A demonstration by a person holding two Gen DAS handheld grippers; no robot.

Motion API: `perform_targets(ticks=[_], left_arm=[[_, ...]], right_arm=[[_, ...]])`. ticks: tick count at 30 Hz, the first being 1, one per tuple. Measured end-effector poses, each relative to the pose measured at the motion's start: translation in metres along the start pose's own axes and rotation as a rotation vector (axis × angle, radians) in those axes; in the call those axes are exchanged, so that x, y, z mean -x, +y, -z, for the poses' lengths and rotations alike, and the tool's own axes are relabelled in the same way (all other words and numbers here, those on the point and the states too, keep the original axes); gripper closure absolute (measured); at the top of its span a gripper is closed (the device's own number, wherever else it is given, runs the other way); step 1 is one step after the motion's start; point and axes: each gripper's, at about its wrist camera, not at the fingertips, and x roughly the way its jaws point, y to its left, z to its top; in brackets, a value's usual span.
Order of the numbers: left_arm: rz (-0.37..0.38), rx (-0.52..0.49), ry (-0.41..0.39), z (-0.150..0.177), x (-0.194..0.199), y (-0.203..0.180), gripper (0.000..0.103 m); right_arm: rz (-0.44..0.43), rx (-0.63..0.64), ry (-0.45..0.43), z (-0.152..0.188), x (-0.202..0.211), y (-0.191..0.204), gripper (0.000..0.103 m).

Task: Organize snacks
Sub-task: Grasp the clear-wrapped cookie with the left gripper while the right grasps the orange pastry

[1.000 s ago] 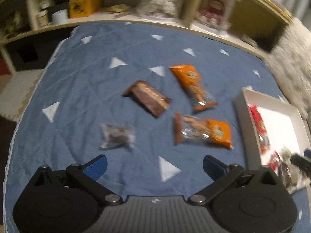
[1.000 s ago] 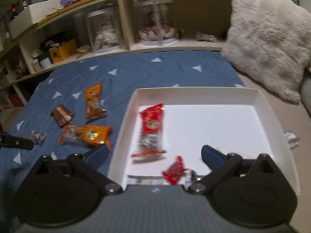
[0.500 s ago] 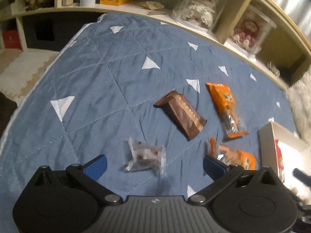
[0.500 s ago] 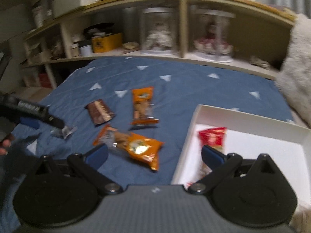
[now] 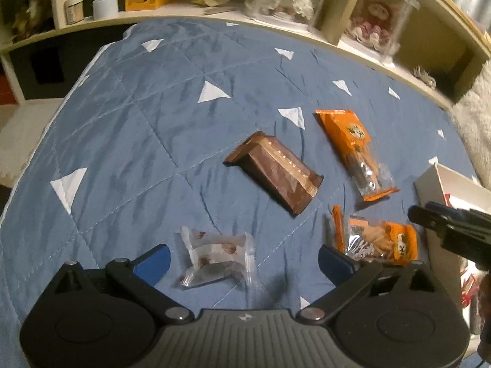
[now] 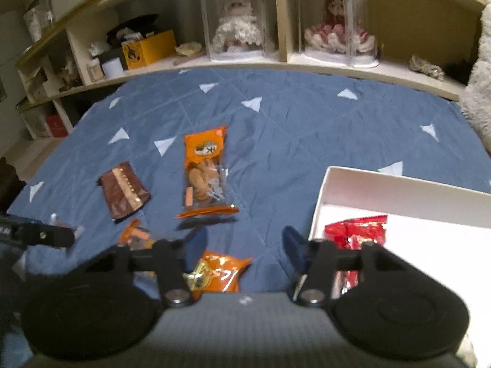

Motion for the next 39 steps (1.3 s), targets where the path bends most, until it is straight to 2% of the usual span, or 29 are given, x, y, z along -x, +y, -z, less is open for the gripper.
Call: perform_targets(ticks=[4, 8, 13, 17, 19, 22, 24, 26, 27, 28, 30, 34, 39], left_arm=[[-0.005, -0.013, 0.021, 0.001, -0.007, 0.0, 0.015], [-0.028, -0.038, 0.034, 0.002, -0.013, 0.0, 0.021], [-0.037, -0.023, 0.031, 0.002, -0.012, 0.004, 0.033], [-0.048, 0.002, 0.048, 0.002, -0.011, 0.009, 0.04], [-0.05, 0.019, 0.052, 0.002, -0.01, 0.011, 0.044], [-0.052, 0.035, 0.049, 0.003, -0.008, 0.013, 0.05], [-0.052, 0.047, 0.044, 0.004, -0.007, 0.014, 0.053], [-0.043, 0.067, 0.038, 0.004, -0.005, 0.015, 0.055], [-0.039, 0.076, 0.036, 0.004, -0.003, 0.016, 0.057], [-0.036, 0.085, 0.033, 0.004, -0.003, 0.017, 0.058], [-0.026, 0.105, 0.03, 0.004, 0.0, 0.019, 0.06], [-0.019, 0.125, 0.025, 0.003, -0.001, 0.021, 0.061], [-0.021, 0.141, 0.019, 0.003, -0.005, 0.022, 0.061]], right_arm=[[0.013, 0.039, 0.009, 0.003, -0.016, 0.002, 0.059], [0.048, 0.15, 0.026, 0.007, -0.026, 0.016, 0.059], [0.042, 0.287, 0.119, 0.015, -0.026, 0.03, 0.059], [-0.031, 0.275, 0.195, 0.017, -0.016, 0.031, 0.059], [-0.041, 0.271, 0.219, 0.02, -0.01, 0.033, 0.059], [-0.007, 0.221, 0.192, 0.017, 0.001, 0.03, 0.058], [-0.015, 0.162, 0.164, 0.012, 0.008, 0.028, 0.055], [-0.068, 0.1, 0.104, 0.01, 0.014, 0.028, 0.046], [-0.104, 0.078, 0.089, 0.009, 0.016, 0.029, 0.038], [-0.129, 0.068, 0.082, 0.009, 0.016, 0.031, 0.034], [-0.15, 0.09, 0.087, 0.012, 0.011, 0.041, 0.033], [-0.132, 0.158, 0.123, 0.023, -0.006, 0.058, 0.03], [-0.136, 0.135, 0.141, 0.032, -0.022, 0.06, 0.032]])
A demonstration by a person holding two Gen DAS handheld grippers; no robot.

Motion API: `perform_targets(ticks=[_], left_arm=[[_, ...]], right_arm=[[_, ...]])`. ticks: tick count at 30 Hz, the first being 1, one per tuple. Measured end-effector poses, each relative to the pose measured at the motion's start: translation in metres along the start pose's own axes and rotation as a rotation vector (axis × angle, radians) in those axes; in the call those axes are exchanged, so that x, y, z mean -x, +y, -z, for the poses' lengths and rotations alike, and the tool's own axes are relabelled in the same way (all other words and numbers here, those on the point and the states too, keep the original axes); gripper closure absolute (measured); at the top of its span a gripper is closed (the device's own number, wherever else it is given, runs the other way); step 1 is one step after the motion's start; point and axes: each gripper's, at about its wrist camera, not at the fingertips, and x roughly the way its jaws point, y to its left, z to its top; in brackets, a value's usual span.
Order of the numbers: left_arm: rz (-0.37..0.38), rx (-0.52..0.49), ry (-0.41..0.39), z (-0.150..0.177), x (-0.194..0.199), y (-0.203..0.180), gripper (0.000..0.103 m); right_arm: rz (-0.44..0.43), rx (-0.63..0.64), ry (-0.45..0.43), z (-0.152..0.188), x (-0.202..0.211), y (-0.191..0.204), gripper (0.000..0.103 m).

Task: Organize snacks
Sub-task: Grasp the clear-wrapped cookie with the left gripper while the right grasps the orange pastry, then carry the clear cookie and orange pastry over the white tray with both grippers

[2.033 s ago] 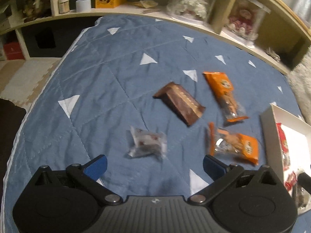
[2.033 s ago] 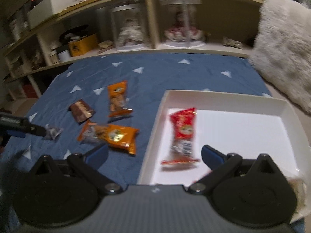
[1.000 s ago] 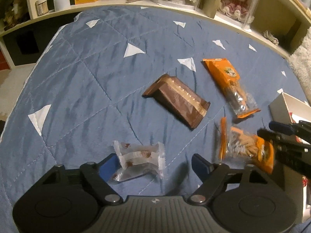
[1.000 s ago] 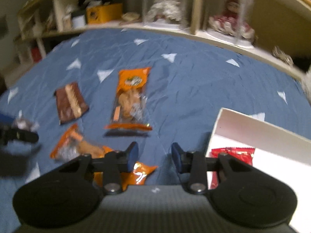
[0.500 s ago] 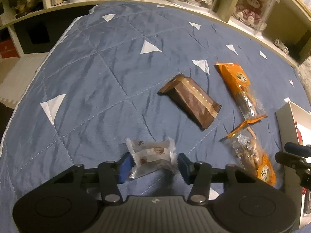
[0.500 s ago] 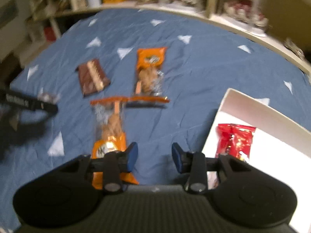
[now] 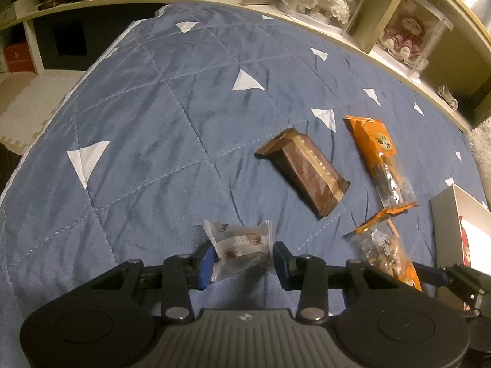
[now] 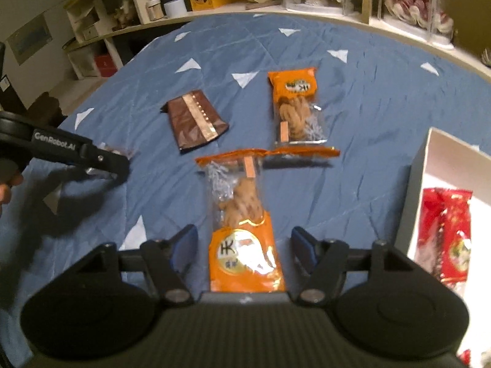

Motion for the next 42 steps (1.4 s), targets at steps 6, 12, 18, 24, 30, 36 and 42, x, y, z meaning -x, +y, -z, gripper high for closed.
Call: perform_targets(ticks=[6, 12, 18, 24, 30, 36, 42], left_arm=[[-0.004, 0.045, -0.02, 0.0, -0.003, 0.0, 0.061], [-0.016, 0.037, -0.043, 0.001, -0.002, -0.004, 0.063], [0.023, 0.044, -0.069, 0.003, 0.014, -0.009, 0.064], [0.076, 0.029, -0.129, 0.009, 0.042, -0.023, 0.064], [0.143, 0.005, -0.162, 0.018, 0.068, -0.042, 0.064], [0.181, -0.035, -0.184, 0.025, 0.088, -0.064, 0.064], [0.212, -0.103, -0.182, 0.032, 0.095, -0.1, 0.064]], right_arm=[[-0.016, -0.018, -0.003, 0.005, -0.006, 0.003, 0.044], [-0.006, -0.028, -0.006, 0.006, -0.007, 0.005, 0.059], [-0.01, -0.039, -0.02, 0.006, -0.001, 0.006, 0.06], [-0.008, -0.071, -0.075, 0.002, 0.028, 0.006, 0.06], [0.01, -0.13, -0.143, 0.001, 0.067, -0.008, 0.06], [0.058, -0.194, -0.196, 0.011, 0.107, -0.029, 0.06], [0.124, -0.21, -0.228, 0.023, 0.139, -0.05, 0.06]])
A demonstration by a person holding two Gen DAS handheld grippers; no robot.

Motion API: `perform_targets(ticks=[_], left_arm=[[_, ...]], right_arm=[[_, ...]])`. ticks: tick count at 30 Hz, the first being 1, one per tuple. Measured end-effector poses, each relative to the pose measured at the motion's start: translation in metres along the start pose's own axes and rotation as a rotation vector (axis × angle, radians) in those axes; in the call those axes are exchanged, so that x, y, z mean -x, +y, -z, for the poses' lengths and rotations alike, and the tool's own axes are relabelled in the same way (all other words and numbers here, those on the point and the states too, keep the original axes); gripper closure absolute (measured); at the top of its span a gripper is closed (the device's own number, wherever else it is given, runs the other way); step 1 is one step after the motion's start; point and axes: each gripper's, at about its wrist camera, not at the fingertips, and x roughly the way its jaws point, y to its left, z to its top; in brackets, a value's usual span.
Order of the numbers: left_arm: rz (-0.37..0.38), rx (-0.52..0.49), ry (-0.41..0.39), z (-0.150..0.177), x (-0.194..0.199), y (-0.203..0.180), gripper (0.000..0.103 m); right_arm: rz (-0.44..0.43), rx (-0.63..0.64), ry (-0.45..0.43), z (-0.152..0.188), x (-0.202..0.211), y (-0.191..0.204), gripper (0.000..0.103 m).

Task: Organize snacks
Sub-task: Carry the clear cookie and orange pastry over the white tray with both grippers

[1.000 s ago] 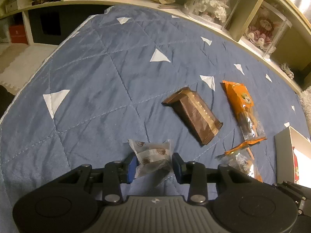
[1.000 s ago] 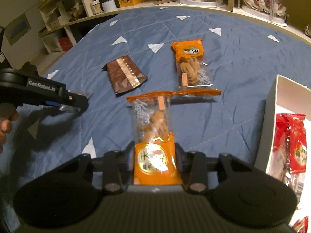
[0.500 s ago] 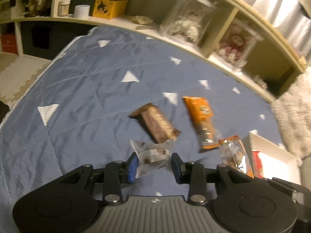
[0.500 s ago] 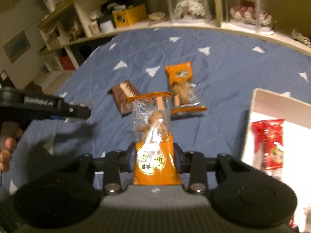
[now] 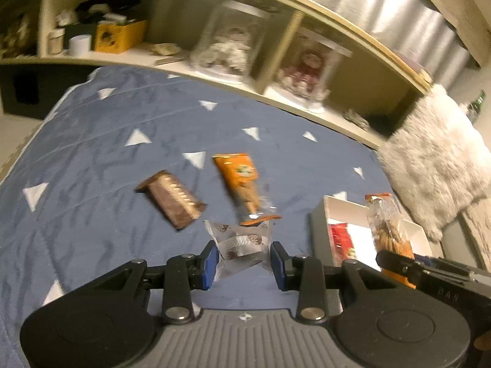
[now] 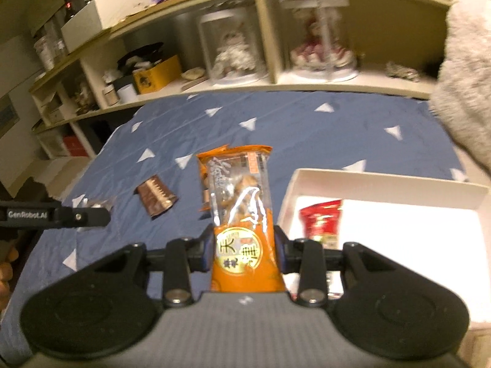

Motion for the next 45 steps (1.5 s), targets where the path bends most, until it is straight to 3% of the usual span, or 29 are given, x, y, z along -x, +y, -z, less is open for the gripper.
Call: perform_targets(ticks=[14, 25, 35, 45], left_arm=[[0.09, -0.14, 0.046, -0.001, -0.035, -0.11, 0.064], [0.11, -0.224, 0.121, 0.006, -0.083, -0.175, 0.064], [0.118, -0.259, 0.193, 0.017, -0.129, -0.208, 0.064], [0.071, -0.281, 0.243, 0.018, -0.164, -0.211, 0.064]], right_arm=[[0.095, -0.112, -0.061, 0.009, 0.041, -0.077, 0.06], [0.177, -0.233, -0.081, 0.013, 0.044, -0.145, 0.06], [0.244, -0.296, -0.074, 0.017, 0.038, -0.19, 0.06], [0.291, -0.235, 0.013, 0.025, 0.011, -0.202, 0.06]])
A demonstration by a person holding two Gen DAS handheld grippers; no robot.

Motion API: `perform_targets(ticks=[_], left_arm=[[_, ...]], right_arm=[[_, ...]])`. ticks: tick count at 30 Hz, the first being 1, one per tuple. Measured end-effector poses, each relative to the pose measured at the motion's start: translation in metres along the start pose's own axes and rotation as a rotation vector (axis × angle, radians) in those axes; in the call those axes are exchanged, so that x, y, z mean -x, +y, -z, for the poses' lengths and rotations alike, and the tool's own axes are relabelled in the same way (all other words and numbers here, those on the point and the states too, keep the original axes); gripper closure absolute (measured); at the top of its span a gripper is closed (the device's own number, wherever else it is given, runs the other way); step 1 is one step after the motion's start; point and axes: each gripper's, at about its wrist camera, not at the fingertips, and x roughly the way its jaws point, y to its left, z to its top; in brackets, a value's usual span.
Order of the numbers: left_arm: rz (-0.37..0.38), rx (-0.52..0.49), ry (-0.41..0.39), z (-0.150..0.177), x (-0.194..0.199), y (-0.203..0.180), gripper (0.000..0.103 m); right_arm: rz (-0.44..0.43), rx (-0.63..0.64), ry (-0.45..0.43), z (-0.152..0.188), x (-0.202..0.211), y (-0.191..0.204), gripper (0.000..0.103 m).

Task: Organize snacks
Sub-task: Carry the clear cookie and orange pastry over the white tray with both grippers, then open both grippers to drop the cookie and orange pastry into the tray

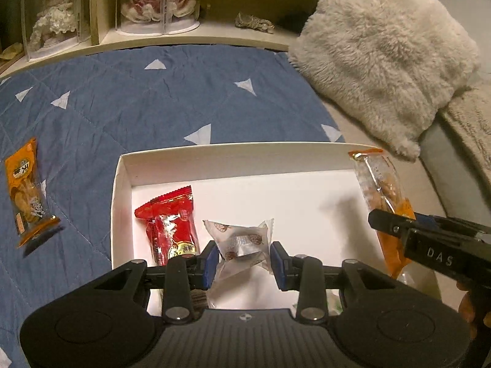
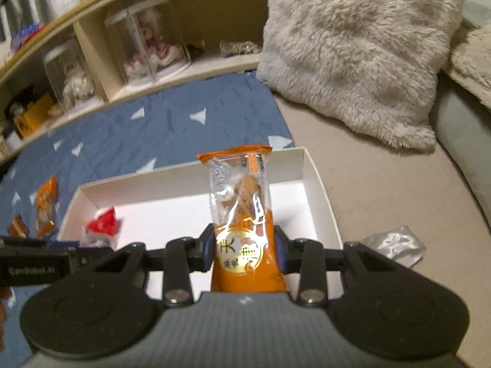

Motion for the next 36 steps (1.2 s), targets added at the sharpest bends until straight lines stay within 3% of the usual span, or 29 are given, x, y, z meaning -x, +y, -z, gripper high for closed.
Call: perform_targets(ticks=[11, 17, 19, 36], left_arm=[[0.022, 0.028, 0.052, -0.004, -0.022, -0.002, 0.063], [0.022, 0.026, 0.122, 0.006, -0.027, -0.005, 0.051], [0.02, 0.021, 0.131, 0.01, -0.026, -0.006, 0.05], [0.005, 0.008, 0.092, 0.016, 0.019, -0.003, 0.035]], right_arm=[[0.053, 0.026, 0.056, -0.005, -0.036, -0.002, 0.057], [0.092, 0.015, 0.106, 0.0, -0.045, -0.008, 0.047], [0.098, 0.005, 0.108, 0.0, -0.043, -0.01, 0.042], [0.088, -0.037, 0.094, 0.008, 0.002, -0.008, 0.037]])
